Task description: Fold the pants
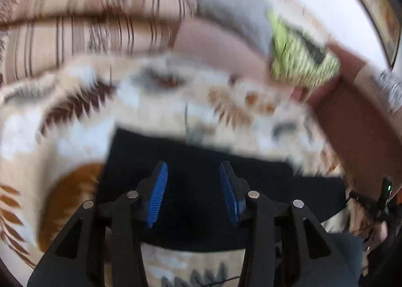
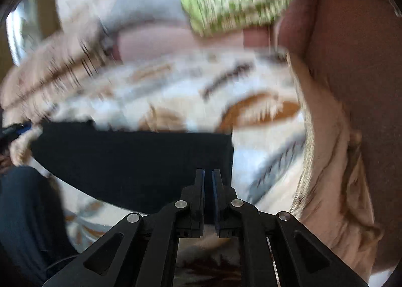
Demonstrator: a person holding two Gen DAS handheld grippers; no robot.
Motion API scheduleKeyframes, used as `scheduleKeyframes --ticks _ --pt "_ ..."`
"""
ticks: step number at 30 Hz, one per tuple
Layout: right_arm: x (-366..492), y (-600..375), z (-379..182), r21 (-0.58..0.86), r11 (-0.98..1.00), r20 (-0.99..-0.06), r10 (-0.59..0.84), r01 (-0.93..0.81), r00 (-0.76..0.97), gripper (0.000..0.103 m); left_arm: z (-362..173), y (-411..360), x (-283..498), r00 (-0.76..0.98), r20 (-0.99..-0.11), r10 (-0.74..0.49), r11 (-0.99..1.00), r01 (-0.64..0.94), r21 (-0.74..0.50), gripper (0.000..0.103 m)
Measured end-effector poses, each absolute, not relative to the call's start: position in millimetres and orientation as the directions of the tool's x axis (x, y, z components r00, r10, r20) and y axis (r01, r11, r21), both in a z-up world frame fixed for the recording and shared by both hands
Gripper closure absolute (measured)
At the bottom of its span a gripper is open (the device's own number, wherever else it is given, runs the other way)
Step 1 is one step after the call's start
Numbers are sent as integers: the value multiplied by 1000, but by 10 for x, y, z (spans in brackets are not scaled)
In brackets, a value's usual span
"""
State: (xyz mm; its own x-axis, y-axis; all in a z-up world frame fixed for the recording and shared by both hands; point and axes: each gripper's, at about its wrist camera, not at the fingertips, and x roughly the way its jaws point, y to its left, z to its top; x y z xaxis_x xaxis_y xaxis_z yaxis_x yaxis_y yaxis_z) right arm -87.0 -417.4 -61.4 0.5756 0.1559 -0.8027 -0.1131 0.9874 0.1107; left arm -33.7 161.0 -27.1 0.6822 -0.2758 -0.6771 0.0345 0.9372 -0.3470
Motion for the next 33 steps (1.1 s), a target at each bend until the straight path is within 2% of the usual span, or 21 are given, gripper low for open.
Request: scheduleKeyframes --ticks 1,2,4,7,9,11,14,17,19,20,21,24,26,29,30,33 --pt "-912 -4183 -671 124 988 -800 157 -96 579 97 -460 1614 -326 633 -728 -263 942 5 -336 63" --pt "-987 -4212 -672 148 985 -779 169 -85 603 97 -566 1631 -383 624 -736 -262 945 9 -328 69" --pt "-1076 -4275 -696 195 978 -782 203 -78 589 97 -592 1667 -564 667 -708 -231 963 53 -264 78" --pt "-1060 -4367 -754 258 962 -808 263 -84 527 97 -636 1820 -672 673 -688 -269 950 68 -305 79" --pt "-1029 -4373 -674 256 964 -818 252 -64 517 98 -592 1841 -663 671 -690 -271 947 55 -317 79" --pt "-1017 -4327 -466 219 974 -795 213 -59 568 93 -461 1772 -665 679 -688 -257 948 38 -317 76" --pt "-953 -4073 -152 270 953 -723 293 -134 625 91 -242 1530 -653 722 -630 -287 942 93 -322 69" --pt "-776 -3586 -113 263 930 -727 365 -256 581 85 -200 1301 -611 712 -607 -352 923 156 -351 59" --pt "-641 -3308 -321 208 931 -800 338 -300 496 84 -380 1131 -553 655 -663 -363 926 174 -335 59" --pt "-569 -3227 -480 213 927 -855 329 -308 401 84 -522 1096 -538 617 -703 -354 931 165 -325 59" --pt "-524 -3209 -563 235 921 -881 336 -311 332 83 -613 1101 -585 616 -702 -357 931 178 -317 60" --pt "-485 -3189 -508 211 929 -896 308 -303 319 84 -621 1114 -742 644 -676 -358 934 231 -274 60" --pt "-461 -3058 -334 191 938 -876 296 -291 380 80 -564 1138 -746 642 -678 -358 933 217 -288 60" --pt "-435 -2732 -76 274 887 -788 429 -372 442 76 -348 1097 -699 659 -644 -389 918 217 -332 59" --pt "-431 -2547 -50 286 867 -763 463 -408 451 70 -314 1063 -679 659 -631 -410 908 229 -351 59" --pt "-371 -2101 -208 322 803 -755 537 -501 376 69 -316 941 -625 622 -632 -462 882 251 -398 59"
